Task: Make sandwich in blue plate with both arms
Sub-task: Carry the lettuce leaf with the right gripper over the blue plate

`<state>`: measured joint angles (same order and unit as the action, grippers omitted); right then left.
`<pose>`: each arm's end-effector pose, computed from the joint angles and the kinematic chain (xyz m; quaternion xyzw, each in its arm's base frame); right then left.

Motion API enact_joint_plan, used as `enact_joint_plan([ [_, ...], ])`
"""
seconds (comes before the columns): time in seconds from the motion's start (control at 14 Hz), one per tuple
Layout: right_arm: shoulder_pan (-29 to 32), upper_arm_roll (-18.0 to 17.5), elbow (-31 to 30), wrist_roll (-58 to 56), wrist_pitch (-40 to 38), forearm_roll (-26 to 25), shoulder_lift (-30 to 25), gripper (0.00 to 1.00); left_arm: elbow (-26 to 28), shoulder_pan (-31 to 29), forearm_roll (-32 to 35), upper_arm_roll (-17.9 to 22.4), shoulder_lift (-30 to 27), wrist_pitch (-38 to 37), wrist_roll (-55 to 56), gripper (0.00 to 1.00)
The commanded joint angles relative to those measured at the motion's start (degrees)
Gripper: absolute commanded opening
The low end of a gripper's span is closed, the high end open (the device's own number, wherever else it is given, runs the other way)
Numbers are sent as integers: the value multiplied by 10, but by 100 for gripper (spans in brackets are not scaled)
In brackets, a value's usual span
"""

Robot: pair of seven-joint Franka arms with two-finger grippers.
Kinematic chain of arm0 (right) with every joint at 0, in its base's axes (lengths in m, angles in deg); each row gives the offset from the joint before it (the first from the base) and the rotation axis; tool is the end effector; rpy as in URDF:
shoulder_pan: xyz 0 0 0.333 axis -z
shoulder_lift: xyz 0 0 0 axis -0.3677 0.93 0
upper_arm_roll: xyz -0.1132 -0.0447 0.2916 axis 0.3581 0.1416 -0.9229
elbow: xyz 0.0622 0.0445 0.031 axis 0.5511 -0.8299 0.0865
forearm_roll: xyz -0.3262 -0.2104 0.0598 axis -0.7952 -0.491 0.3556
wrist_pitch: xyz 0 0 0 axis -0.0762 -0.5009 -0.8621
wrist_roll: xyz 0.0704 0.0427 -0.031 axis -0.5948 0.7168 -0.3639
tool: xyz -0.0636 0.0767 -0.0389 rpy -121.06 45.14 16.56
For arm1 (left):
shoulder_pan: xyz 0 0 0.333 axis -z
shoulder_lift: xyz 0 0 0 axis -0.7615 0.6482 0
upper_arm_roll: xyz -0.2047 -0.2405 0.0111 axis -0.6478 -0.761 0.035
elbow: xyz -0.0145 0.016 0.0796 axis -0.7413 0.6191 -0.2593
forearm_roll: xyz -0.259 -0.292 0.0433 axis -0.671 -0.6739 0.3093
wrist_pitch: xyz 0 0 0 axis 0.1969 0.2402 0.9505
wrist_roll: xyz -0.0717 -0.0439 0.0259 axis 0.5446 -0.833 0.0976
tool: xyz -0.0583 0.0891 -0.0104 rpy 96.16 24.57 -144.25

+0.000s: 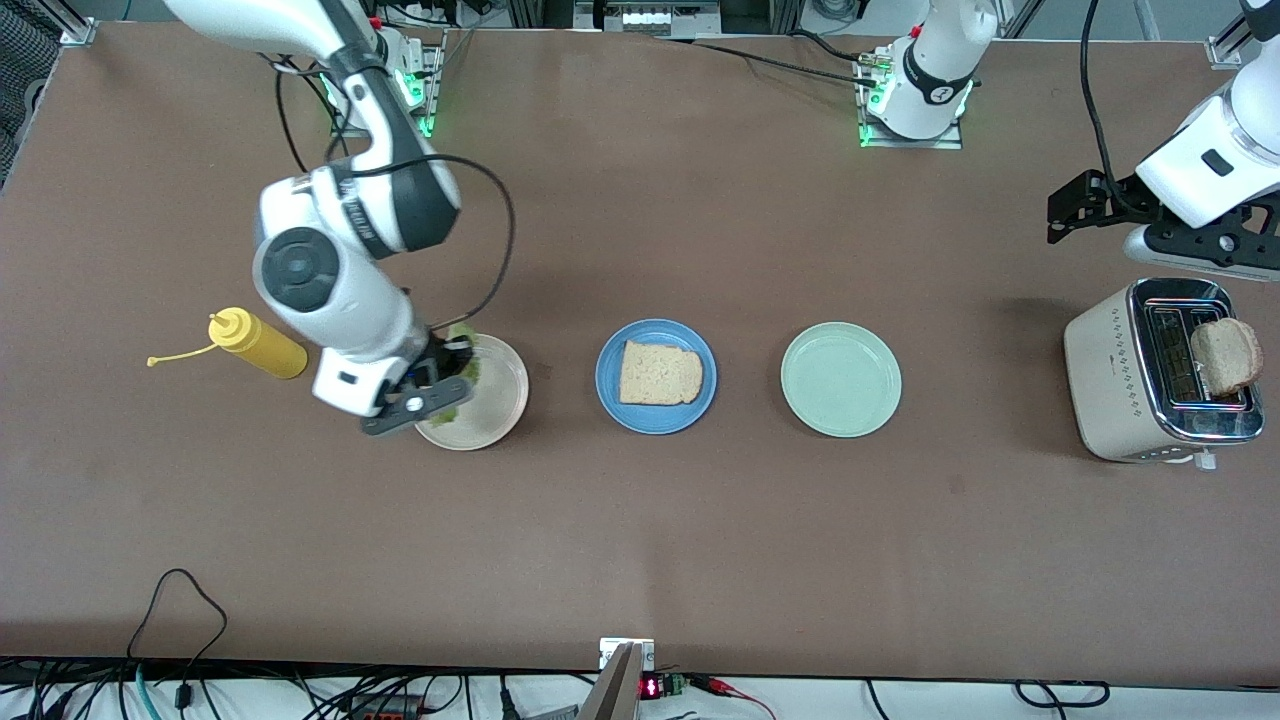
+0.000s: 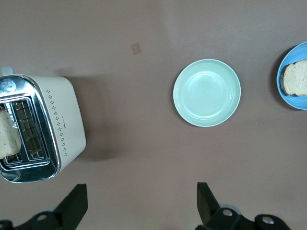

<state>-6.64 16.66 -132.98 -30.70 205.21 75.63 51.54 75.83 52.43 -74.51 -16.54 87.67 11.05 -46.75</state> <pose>0.6301 0.2988 0.3777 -0.9721 -0.2342 -0.0057 0.0098 0.5461 -0.0388 0.6048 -0.9961 0.0798 0.0360 0.0119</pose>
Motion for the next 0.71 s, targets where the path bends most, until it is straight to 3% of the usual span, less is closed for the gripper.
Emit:
enact_joint_plan([
  [0.0,-27,6,87,-7,0,8,64,6,-16,-8,-2,-2,8,-9,-6,100],
  [0.14,-54,5,120,-7,24,8,98,7,-16,-10,-2,-2,7,-11,-7,100],
  [0.43,-115,5,123,-17,52,4,123,7,-16,-11,-2,-2,8,-10,-11,100],
  [0.64,-144,5,123,-89,52,2,133,7,-16,-12,-2,-2,8,-10,-11,100],
])
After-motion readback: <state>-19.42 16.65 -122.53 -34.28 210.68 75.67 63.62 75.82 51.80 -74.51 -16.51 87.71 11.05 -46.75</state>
